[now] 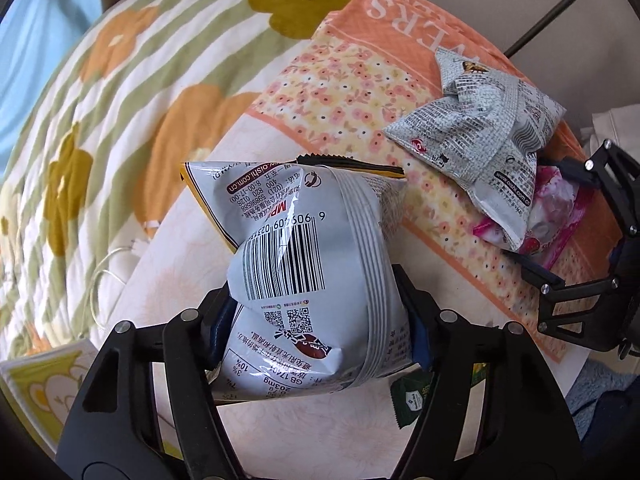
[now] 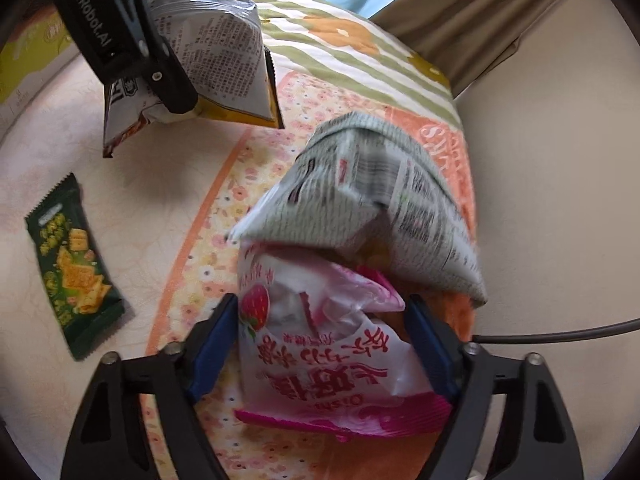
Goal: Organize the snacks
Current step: 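Carry both bags over the cardboard box and open both tools to drop them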
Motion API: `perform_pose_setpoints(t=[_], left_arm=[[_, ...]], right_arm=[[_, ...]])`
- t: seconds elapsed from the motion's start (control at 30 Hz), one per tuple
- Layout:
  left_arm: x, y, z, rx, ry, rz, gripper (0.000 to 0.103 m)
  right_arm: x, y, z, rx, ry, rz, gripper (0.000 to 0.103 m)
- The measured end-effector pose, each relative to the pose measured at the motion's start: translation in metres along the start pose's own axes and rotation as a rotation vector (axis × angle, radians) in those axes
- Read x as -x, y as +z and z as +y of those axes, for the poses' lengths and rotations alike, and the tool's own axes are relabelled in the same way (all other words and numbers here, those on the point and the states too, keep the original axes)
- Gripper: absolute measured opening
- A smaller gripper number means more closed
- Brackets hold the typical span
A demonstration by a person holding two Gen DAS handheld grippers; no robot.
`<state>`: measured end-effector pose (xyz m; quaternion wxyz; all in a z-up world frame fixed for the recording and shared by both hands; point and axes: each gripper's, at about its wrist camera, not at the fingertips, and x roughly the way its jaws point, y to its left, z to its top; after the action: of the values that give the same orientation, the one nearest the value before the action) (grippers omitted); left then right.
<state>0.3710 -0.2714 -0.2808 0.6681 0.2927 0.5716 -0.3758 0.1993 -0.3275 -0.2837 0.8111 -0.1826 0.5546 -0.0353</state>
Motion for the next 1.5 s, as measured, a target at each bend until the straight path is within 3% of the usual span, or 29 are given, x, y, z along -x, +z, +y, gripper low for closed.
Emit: perform_pose_setpoints(t=[0.17, 0.33, 0.77, 1.0, 1.23, 1.5], left_arm=[[0.005, -0.005, -0.005, 0.023, 0.001, -0.011, 0.065], [0.016, -0.010, -0.010, 0.047, 0.005, -0.034, 0.065], [0.080, -0.028, -0.028, 0.124, 0.038, -0.150, 0.065], [0.128, -0.048, -0.034, 0.195, 0.112, -0.243, 0.065], [0.180, -0.089, -0.013, 0.338, 0.165, -0.345, 0.065], [0.233, -0.153, 0.037, 0.494, 0.249, -0.418, 0.065]], right_arm=[[0.002, -0.002, -0.004, -0.030, 0.036, 0.001, 0.052], [0.010, -0.006, -0.010, -0.074, 0.076, 0.005, 0.045], [0.069, -0.014, -0.029, -0.152, 0.094, -0.072, 0.044], [0.105, -0.003, -0.040, -0.157, 0.114, -0.159, 0.044], [0.135, 0.027, -0.027, -0.112, 0.173, -0.267, 0.044], [0.167, 0.087, 0.003, -0.056, 0.337, -0.355, 0.045]])
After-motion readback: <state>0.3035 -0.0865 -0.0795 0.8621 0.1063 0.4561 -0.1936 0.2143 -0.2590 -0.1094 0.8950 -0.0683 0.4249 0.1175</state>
